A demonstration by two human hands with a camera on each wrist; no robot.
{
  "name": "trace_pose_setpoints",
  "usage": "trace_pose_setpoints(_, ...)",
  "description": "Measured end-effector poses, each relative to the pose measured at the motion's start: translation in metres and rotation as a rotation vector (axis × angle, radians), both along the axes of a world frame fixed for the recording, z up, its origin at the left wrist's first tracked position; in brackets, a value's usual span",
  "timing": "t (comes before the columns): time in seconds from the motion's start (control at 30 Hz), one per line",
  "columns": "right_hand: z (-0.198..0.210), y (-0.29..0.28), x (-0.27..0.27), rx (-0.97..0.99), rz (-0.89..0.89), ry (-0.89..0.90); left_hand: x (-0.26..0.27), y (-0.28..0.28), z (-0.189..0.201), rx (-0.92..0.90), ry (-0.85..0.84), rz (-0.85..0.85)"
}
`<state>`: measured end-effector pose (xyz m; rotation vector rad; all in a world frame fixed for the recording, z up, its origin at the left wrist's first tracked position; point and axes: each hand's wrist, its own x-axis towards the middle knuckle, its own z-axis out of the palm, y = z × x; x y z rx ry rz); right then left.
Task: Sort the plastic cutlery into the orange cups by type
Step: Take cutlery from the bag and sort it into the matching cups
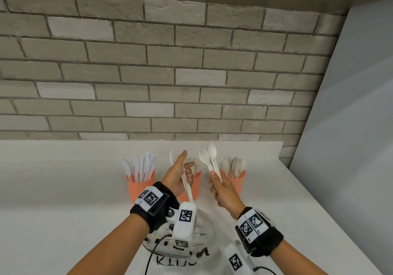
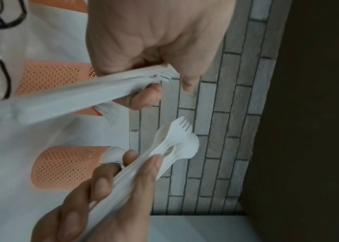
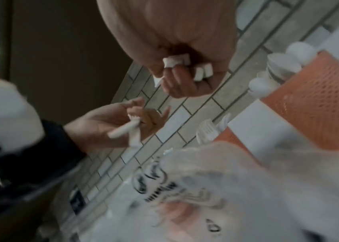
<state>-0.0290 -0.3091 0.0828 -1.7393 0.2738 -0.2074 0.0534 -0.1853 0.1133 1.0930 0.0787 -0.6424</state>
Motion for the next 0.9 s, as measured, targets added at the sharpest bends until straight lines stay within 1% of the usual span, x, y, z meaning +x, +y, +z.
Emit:
trace_pose_setpoints(0.03, -0.006, -0.002, 0.003, -0.066, -0.047, -0.028, 0.001, 0.002, -0.001, -0.034, 0.055, 0.058)
trace_pose_setpoints(0.07, -0.011, -0.003, 0.005, -0.108, -0.075, -0.046, 0.002, 0.003, -0.001, -0.039, 0.073, 0.102)
trace_pose_setpoints(0.1, -0.016, -0.004, 0.008, -0.127, -0.089, -0.058, 0.002, 0.004, -0.002, -0.005, 0.052, 0.132)
trace_pose_setpoints(0.2, -0.022, -0.002, 0.011, -0.135, -0.083, -0.105, -0.003, 0.002, -0.003, 0.118, -0.075, 0.126)
trace_pose_setpoints(0.3, -0.021, 0.004, 0.011, -0.163, -0.078, -0.187, -0.010, -0.004, -0.003, 0.144, -0.206, 0.069)
trace_pose_setpoints(0.4, -0.020, 0.009, 0.011, -0.216, -0.060, -0.222, -0.018, -0.010, 0.000, 0.187, -0.297, 0.109)
trace_pose_setpoints(0.53, -0.019, 0.011, 0.010, -0.223, -0.023, -0.215, -0.021, -0.016, 0.001, 0.183, -0.354, 0.150)
trace_pose_setpoints(0.63, -0.015, 0.012, 0.008, -0.185, -0.005, -0.182, -0.021, -0.018, 0.001, 0.186, -0.352, 0.143)
trace_pose_setpoints(0.8, -0.009, 0.011, 0.007, -0.185, 0.012, -0.143, -0.017, -0.019, 0.000, 0.241, -0.339, 0.119)
trace_pose_setpoints(0.9, -0.007, 0.010, 0.009, -0.153, 0.008, -0.104, -0.015, -0.016, 0.004, 0.276, -0.361, 0.120)
